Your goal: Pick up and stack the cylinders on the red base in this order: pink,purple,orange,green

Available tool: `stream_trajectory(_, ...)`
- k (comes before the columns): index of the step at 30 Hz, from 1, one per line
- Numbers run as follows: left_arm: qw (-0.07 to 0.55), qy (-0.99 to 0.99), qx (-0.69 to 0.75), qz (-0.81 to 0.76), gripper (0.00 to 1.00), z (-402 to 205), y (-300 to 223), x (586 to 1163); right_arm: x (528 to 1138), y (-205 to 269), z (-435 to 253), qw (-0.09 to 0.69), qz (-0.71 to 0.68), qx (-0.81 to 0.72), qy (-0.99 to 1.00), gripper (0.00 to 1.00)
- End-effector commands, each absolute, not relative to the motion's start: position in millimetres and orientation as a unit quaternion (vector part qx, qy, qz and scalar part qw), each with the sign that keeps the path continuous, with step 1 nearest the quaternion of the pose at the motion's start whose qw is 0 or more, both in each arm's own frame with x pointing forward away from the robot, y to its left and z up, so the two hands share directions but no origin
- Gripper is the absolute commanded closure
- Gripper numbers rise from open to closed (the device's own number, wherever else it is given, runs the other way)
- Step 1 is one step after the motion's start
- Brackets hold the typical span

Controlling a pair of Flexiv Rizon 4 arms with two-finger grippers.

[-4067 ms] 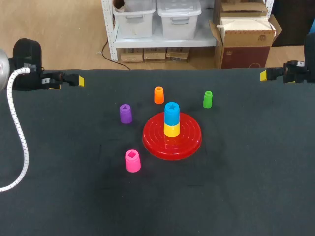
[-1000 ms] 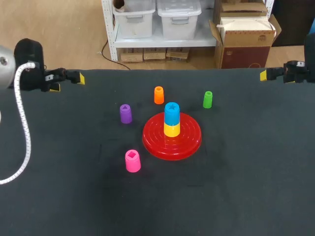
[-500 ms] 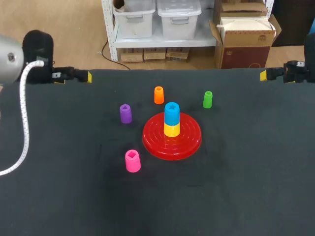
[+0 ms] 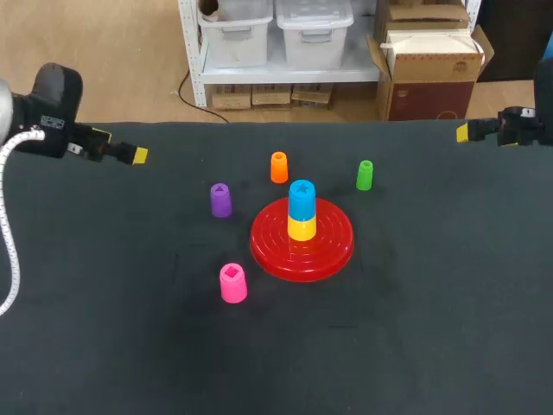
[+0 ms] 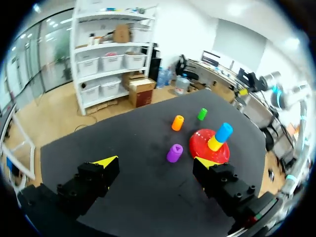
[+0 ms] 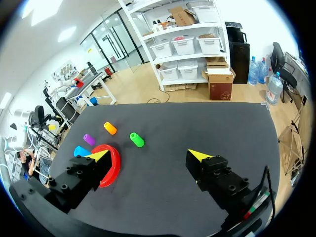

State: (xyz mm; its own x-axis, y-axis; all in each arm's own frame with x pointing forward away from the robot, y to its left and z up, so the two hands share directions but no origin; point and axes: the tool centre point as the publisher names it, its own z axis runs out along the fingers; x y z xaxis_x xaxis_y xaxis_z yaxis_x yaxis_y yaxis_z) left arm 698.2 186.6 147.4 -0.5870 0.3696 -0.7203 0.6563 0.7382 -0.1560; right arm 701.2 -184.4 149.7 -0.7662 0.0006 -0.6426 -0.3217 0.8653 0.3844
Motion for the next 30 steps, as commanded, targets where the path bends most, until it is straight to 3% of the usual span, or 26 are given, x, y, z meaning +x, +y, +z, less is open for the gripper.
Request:
stream_trajectory(1, 0.253, 0.742, 0.452, -0.426, 0.0, 149.3, 189.8, 698.4, 701.0, -184.7, 149.7, 0.33, 0.244, -0.089, 0.907, 0.0)
stream_trajectory(11, 0.261, 0.75, 0.433, -0.426, 0.0, 144.5, 189.1, 690.5, 701.0, -184.7, 149.7, 0.33, 0.244, -0.089, 0.907, 0.0)
stream_trajectory(20, 0.348, 0.761, 0.425, -0.345, 0.0, 118.3, 180.8, 698.9, 701.0, -184.7, 149.7, 0.33, 0.244, -0.089, 0.907, 0.0)
stream_trajectory(30, 0.373, 0.726, 0.464, -0.343, 0.0, 127.7, 173.9, 689.4, 701.0, -184.7, 149.7, 0.33, 0.244, -0.089, 0.907, 0.0)
